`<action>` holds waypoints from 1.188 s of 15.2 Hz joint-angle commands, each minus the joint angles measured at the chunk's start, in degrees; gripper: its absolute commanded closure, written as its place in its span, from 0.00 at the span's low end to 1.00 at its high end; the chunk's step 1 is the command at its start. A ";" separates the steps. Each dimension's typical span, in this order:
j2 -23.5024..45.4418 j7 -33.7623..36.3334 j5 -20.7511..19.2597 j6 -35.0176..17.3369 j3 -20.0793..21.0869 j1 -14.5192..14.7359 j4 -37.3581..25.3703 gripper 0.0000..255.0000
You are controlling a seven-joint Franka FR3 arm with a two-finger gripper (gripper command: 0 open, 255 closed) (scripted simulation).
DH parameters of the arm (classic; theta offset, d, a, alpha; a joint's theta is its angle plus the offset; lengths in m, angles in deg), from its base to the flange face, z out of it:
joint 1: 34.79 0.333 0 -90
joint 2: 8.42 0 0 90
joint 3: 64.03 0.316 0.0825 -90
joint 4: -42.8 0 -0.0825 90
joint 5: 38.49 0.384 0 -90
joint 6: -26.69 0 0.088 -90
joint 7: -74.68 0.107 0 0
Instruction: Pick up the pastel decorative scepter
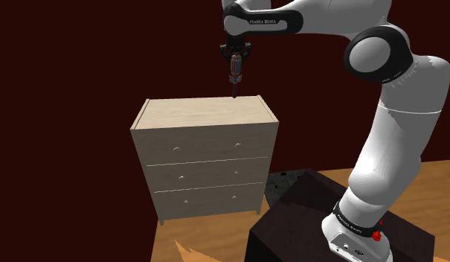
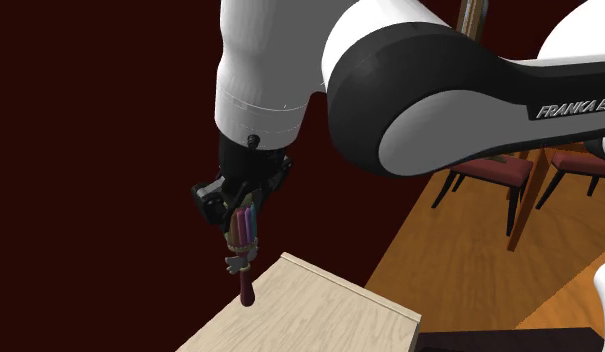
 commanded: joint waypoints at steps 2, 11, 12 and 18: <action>-0.03 -0.01 0.00 -0.03 -0.03 -0.04 0.13 1.00; 1.32 -1.36 -0.05 4.05 0.11 0.45 -5.45 1.00; 1.69 -1.64 -0.10 4.93 0.14 0.57 -6.74 1.00; 4.61 -3.48 -0.67 10.69 0.26 1.58 -15.62 1.00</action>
